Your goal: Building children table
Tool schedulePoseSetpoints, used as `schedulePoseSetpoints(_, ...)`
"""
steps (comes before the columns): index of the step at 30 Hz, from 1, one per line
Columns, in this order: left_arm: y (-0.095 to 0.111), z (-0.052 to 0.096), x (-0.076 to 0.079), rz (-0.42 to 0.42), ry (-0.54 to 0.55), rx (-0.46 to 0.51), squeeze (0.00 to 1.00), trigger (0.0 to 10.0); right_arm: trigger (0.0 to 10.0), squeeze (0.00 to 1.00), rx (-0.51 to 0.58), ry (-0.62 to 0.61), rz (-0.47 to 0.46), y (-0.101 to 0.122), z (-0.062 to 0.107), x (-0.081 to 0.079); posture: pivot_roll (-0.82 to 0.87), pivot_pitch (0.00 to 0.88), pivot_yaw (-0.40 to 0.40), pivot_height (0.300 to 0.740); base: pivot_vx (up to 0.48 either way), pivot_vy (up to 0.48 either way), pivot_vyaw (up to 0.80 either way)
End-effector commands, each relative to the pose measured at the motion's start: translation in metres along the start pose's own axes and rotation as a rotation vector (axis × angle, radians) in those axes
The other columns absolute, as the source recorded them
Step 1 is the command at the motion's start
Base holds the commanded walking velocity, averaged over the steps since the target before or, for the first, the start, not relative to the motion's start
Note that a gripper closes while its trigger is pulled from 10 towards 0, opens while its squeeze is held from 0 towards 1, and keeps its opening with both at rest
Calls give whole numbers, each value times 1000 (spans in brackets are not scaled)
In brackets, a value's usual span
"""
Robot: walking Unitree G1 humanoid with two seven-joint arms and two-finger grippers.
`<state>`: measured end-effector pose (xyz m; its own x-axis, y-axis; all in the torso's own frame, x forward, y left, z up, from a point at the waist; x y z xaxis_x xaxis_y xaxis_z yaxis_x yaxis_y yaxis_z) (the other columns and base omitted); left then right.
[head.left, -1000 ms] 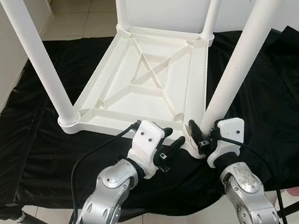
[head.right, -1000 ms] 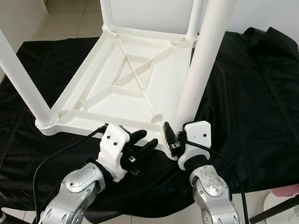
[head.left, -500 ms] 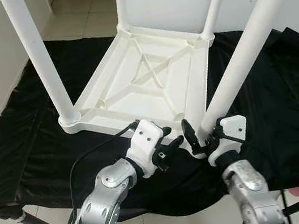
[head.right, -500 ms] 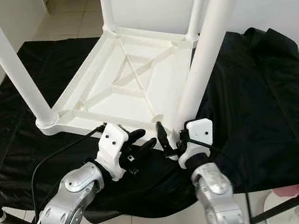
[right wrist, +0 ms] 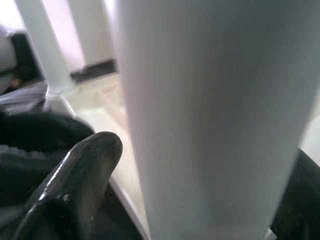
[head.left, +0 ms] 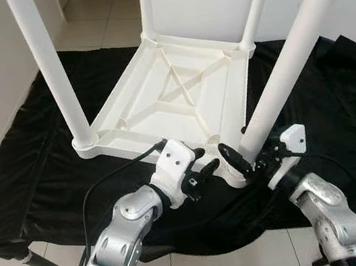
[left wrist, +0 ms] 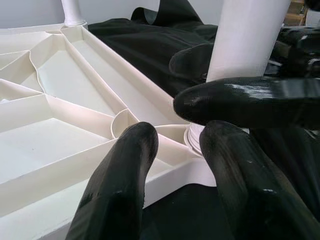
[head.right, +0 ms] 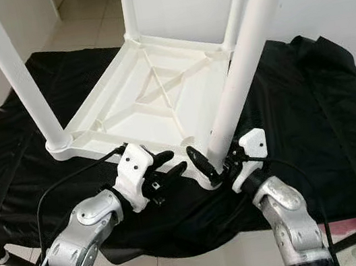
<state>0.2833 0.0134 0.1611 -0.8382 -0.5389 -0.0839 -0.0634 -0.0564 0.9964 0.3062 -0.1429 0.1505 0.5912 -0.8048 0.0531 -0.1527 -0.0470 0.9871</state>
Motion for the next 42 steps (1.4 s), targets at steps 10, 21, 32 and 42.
schedulePoseSetpoints(10, -8, 5, 6, -3, -48, -33, 0, 10000, 0, 0, -71, 118, 12, -18, -9, 11, 33, 53, -74, 740, 0, 0, 0)
schedulePoseSetpoints(21, -9, 9, 4, -8, -52, -38, 0, 10000, 0, 0, -71, 125, 27, -18, -8, 19, 34, 42, -74, 740, 0, 0, 0)
schedulePoseSetpoints(32, -10, 5, 4, -13, -38, -36, 0, 10000, 10000, 0, -115, -54, 76, -24, -9, 32, 20, 37, -79, 740, 0, 0, 0)
schedulePoseSetpoints(42, -13, 6, 8, -13, -39, -43, 0, 10000, 10000, 0, -121, -297, 56, -33, -2, 18, 13, 36, -80, 740, 0, 0, 0)
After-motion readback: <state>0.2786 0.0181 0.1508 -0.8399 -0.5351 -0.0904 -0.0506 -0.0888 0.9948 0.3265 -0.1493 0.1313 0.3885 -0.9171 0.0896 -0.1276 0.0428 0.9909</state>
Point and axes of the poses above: a point about 5 cm out from each wrist's last joint towards the gripper, its own z axis pointing back from the gripper into the wrist, its own y axis along the axis of the wrist's last joint, x = y × z, the point moved 4 cm from there along -z, pointing out of the wrist towards the gripper, and after that the axes turned 3 degrees about z, right-handed, at the moved point
